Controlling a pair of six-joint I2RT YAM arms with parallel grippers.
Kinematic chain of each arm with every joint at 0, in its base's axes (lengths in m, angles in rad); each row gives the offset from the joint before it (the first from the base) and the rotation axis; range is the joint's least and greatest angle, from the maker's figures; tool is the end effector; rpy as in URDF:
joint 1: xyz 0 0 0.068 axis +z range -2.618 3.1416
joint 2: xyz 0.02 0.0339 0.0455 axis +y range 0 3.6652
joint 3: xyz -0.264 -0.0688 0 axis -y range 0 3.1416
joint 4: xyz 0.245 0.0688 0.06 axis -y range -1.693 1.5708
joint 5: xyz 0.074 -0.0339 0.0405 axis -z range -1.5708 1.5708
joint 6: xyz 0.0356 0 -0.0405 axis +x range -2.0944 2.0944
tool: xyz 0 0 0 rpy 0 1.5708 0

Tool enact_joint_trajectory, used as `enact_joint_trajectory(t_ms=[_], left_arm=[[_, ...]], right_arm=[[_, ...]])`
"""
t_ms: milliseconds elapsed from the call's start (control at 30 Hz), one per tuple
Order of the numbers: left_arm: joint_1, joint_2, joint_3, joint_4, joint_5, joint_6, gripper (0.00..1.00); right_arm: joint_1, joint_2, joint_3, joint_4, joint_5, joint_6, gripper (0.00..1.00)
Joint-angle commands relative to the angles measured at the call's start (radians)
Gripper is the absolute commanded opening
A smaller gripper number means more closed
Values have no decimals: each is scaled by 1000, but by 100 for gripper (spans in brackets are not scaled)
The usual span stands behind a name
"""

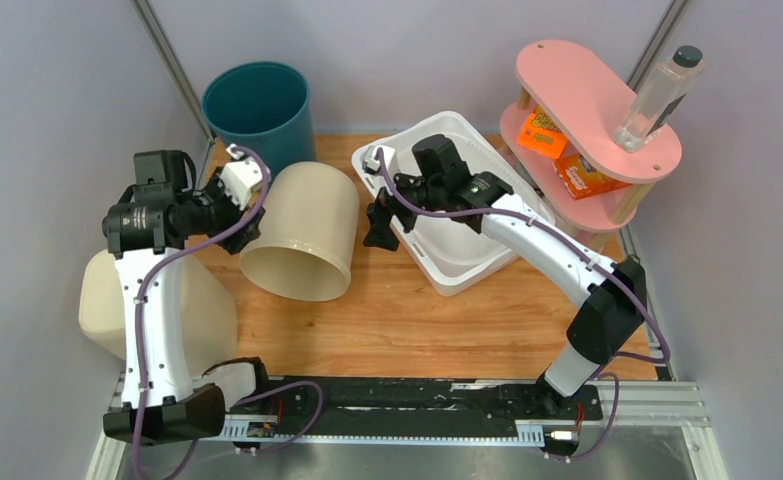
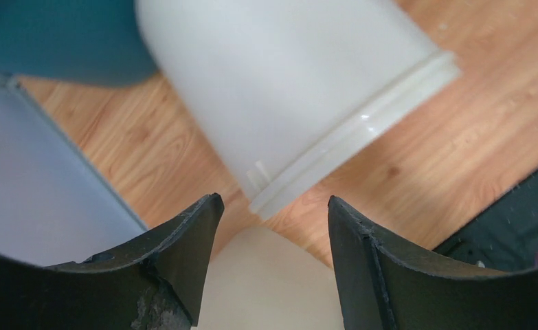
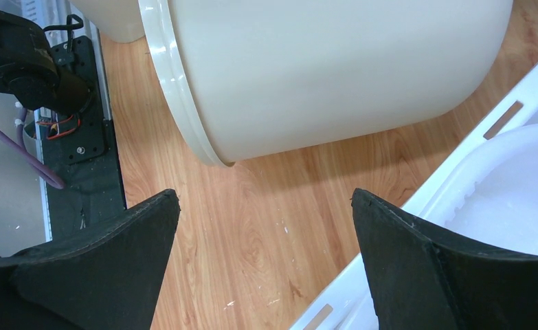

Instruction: Turn the large container upside down

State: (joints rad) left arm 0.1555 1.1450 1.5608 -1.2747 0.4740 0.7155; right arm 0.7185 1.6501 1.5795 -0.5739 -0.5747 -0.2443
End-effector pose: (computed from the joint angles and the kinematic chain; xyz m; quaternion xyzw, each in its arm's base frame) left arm 0.1802 0.0118 0.4278 0.3304 0.8530 -0.0566 0.4000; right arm 0.2677 0.2598 0.3568 -0.5095 0.7018 0.3471 0.3569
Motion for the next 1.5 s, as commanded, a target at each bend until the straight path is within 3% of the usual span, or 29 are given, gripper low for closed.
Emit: enact_joint_trajectory(t_ms=[0, 200, 400, 733, 1067, 1467], left_arm=[[-75, 10, -6, -157, 179, 298, 68], [-212, -10, -123, -43, 106, 281, 62], [-347, -6, -220, 106, -33, 252, 47], [-427, -91, -305, 66, -36, 260, 3], [-638, -251, -474, -65, 1, 148, 0], [-667, -228, -571, -16, 4, 115, 5]], right_arm=[[-1, -5, 8, 0, -15, -30, 100], [-1, -27, -34, 0, -14, -38, 100], [-2, -40, -62, -1, -4, -42, 100], [-7, -40, -68, 2, 38, -59, 100], [-58, 13, 15, 26, 72, -35, 100], [-65, 4, 13, 30, 81, -36, 100]])
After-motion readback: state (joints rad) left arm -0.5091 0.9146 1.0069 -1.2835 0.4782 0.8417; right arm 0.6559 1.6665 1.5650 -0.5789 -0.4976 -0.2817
